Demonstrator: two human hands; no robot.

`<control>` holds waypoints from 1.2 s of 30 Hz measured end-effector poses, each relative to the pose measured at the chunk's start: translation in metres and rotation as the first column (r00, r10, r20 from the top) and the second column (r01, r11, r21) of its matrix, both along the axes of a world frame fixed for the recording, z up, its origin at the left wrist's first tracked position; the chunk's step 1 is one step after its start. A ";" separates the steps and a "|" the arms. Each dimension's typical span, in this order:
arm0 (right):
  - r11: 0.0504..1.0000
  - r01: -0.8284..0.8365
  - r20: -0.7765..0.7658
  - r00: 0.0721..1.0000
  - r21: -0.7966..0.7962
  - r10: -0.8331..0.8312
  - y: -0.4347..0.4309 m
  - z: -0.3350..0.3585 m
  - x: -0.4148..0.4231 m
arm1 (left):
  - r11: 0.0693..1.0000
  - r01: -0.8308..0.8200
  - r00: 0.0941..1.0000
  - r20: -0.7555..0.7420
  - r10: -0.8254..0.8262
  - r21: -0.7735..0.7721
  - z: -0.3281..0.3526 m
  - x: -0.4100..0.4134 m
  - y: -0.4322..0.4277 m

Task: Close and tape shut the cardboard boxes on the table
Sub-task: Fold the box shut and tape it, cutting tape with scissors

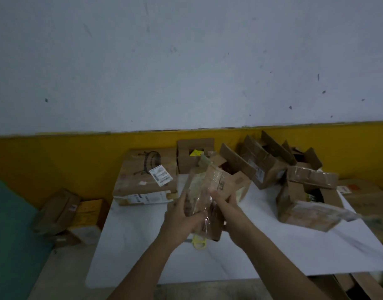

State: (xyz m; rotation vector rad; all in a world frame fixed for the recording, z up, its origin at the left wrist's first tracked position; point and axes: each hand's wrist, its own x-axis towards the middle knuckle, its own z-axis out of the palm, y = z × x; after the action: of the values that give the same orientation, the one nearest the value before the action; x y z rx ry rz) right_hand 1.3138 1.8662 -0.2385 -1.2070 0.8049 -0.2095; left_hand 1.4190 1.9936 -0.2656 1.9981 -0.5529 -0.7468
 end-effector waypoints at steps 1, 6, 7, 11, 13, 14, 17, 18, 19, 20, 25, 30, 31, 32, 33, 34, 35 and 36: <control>1.000 -0.009 -0.001 1.000 0.029 0.009 0.007 -0.002 0.001 | 0.990 -0.018 0.972 0.233 -0.015 0.140 0.000 -0.004 0.000; 0.993 0.057 -0.027 0.998 0.104 -0.055 0.010 -0.021 0.005 | 0.975 0.083 0.819 0.543 -0.184 0.206 0.014 -0.015 0.011; 0.990 0.057 -0.042 0.998 0.127 -0.053 0.008 -0.025 0.005 | 0.992 0.100 0.914 0.387 -0.124 0.082 0.011 -0.008 0.014; 0.973 -0.076 -0.062 0.994 0.218 0.092 0.004 -0.041 0.005 | 0.987 -0.132 0.987 -0.107 0.123 -0.088 -0.014 0.030 0.034; 0.946 -0.188 -0.078 0.974 0.264 0.215 0.010 -0.045 0.011 | 0.978 -0.143 0.921 -0.382 0.076 -0.150 -0.028 0.041 0.048; 0.934 -0.243 -0.088 0.958 0.262 0.273 0.014 -0.046 0.016 | 0.965 -0.168 0.857 -0.514 0.042 -0.202 -0.035 0.043 0.056; 0.924 -0.320 -0.160 0.921 0.210 0.355 0.031 -0.049 0.039 | 0.930 -0.305 0.777 -0.618 0.117 -0.207 -0.058 0.047 0.077; 0.928 -0.325 -0.201 0.911 0.184 0.359 0.038 -0.052 0.047 | 0.910 -0.369 0.765 -0.618 0.181 -0.189 -0.068 0.047 0.081; 0.932 -0.330 -0.251 0.899 0.150 0.358 0.045 -0.058 0.055 | 0.882 -0.443 0.742 -0.618 0.260 -0.162 -0.077 0.049 0.085; 0.937 -0.328 -0.301 0.888 0.118 0.348 0.053 -0.066 0.063 | 0.836 -0.534 0.698 -0.625 0.350 -0.128 -0.086 0.051 0.089; 0.965 -0.235 -0.305 0.916 0.113 0.259 0.093 -0.124 0.119 | 0.578 -0.816 0.437 -0.685 0.583 -0.029 -0.139 0.078 0.093; 0.945 -0.318 -0.339 0.900 -0.080 0.274 0.095 -0.182 0.195 | 0.633 -0.759 0.440 -0.598 0.670 0.152 -0.195 0.130 0.081; 0.942 -0.318 -0.357 0.897 -0.107 0.262 0.090 -0.193 0.209 | 0.661 -0.717 0.469 -0.548 0.692 0.221 -0.207 0.142 0.083; 0.941 -0.313 -0.370 0.896 -0.128 0.247 0.084 -0.204 0.221 | 0.662 -0.699 0.488 -0.495 0.719 0.271 -0.218 0.155 0.088; 0.942 -0.302 -0.376 0.898 -0.149 0.228 0.080 -0.215 0.231 | 0.639 -0.721 0.489 -0.456 0.744 0.268 -0.224 0.166 0.094; 0.943 -0.290 -0.377 0.902 -0.166 0.211 0.078 -0.223 0.239 | 0.605 -0.760 0.476 -0.432 0.766 0.237 -0.227 0.176 0.100; 0.939 -0.293 -0.378 0.902 -0.180 0.209 0.079 -0.229 0.245 | 0.581 -0.789 0.469 -0.415 0.780 0.200 -0.229 0.187 0.106; 0.935 -0.304 -0.364 0.904 -0.184 0.222 0.081 -0.235 0.250 | 0.575 -0.801 0.479 -0.398 0.782 0.167 -0.232 0.199 0.113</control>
State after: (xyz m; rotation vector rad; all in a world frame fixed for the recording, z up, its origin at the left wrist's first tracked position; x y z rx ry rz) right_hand 1.5642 1.9472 -0.4734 -1.5928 0.9186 0.1363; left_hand 1.6177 2.1070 -0.4973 1.6784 0.6349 -0.5240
